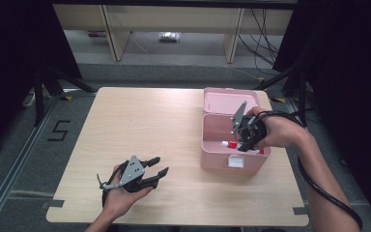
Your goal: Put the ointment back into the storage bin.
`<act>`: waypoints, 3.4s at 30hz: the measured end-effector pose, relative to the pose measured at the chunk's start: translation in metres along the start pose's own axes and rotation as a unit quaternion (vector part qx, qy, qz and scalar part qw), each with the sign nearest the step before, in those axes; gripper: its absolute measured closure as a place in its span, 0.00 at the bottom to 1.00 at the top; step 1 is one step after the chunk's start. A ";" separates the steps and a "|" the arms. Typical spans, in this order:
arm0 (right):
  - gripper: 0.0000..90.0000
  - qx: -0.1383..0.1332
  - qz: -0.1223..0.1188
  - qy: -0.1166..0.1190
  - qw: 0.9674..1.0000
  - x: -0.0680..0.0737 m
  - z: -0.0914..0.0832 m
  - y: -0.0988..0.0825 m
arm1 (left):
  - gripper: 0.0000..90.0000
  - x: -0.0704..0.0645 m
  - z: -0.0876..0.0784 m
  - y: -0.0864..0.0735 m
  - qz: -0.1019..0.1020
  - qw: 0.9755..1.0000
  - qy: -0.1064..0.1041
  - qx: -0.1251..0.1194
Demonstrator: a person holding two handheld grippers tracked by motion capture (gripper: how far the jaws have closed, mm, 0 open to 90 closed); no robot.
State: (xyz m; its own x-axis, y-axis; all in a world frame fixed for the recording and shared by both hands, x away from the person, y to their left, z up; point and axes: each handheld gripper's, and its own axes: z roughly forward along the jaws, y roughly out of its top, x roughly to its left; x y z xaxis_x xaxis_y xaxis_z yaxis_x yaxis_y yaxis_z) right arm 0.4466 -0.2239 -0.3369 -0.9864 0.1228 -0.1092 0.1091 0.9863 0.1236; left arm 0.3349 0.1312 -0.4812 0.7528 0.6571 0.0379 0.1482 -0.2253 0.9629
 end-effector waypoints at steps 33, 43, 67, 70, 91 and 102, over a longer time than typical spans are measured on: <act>0.80 0.009 0.012 0.013 1.000 -0.013 0.014 0.004 | 0.57 -0.002 0.002 -0.001 0.000 1.000 -0.004 0.002; 0.80 0.005 0.003 0.017 1.000 -0.017 0.019 0.005 | 0.57 -0.004 0.002 -0.001 0.000 1.000 -0.006 0.003; 0.80 0.025 0.019 0.020 0.999 -0.027 0.030 0.003 | 0.57 -0.005 0.003 -0.003 -0.001 1.000 -0.008 0.006; 0.80 0.022 0.008 0.017 1.000 -0.029 0.032 0.002 | 0.57 -0.005 0.003 -0.002 -0.001 1.000 -0.008 0.005; 0.80 0.022 0.008 0.032 0.999 -0.029 0.043 0.005 | 0.57 -0.005 0.003 -0.004 0.000 1.000 -0.008 0.009; 0.80 0.028 0.005 0.031 0.999 -0.031 0.048 0.004 | 0.57 -0.005 0.003 -0.003 0.000 1.000 -0.008 0.007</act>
State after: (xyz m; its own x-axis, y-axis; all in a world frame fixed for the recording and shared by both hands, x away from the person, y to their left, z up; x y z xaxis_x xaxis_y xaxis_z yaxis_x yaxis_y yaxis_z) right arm 0.4835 -0.2182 -0.3807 -0.9909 0.1266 -0.0463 0.1233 0.9900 0.0683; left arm 0.3329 0.1266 -0.4855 0.7630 0.6455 0.0343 0.1560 -0.2353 0.9593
